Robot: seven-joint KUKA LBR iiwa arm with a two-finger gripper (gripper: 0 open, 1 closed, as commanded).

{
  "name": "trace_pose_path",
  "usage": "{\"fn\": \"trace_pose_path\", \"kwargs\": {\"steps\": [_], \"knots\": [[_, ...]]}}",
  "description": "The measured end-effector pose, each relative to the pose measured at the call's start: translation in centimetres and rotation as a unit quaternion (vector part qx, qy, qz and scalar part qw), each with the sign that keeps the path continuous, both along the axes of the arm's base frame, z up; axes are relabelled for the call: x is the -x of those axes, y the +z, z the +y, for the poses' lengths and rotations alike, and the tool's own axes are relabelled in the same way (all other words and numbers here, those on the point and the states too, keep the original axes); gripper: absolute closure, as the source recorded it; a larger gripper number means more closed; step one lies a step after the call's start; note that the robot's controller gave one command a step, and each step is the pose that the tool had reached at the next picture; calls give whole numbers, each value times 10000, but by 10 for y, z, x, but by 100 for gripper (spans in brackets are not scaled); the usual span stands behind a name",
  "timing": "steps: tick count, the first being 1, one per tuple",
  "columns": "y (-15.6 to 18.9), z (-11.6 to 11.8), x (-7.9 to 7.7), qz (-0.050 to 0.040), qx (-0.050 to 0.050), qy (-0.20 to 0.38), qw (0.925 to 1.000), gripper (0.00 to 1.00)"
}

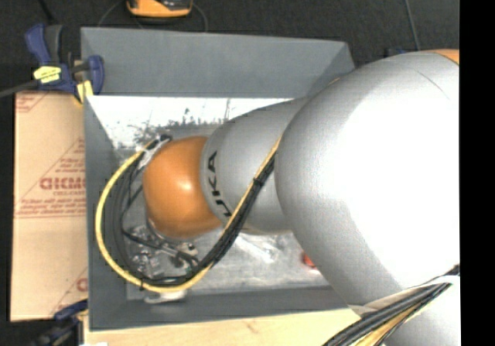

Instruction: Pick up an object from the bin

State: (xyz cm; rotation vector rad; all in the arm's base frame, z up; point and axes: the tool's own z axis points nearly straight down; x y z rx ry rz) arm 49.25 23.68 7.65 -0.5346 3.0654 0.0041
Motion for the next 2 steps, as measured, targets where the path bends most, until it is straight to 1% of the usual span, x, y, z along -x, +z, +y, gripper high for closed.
{"fn": "trace_pose_path", "kwargs": {"steps": [1, 2], "knots": [[106, -21, -13, 94, 20, -257, 9996, 100], [136, -16, 5, 119, 21, -266, 9996, 100]]}}
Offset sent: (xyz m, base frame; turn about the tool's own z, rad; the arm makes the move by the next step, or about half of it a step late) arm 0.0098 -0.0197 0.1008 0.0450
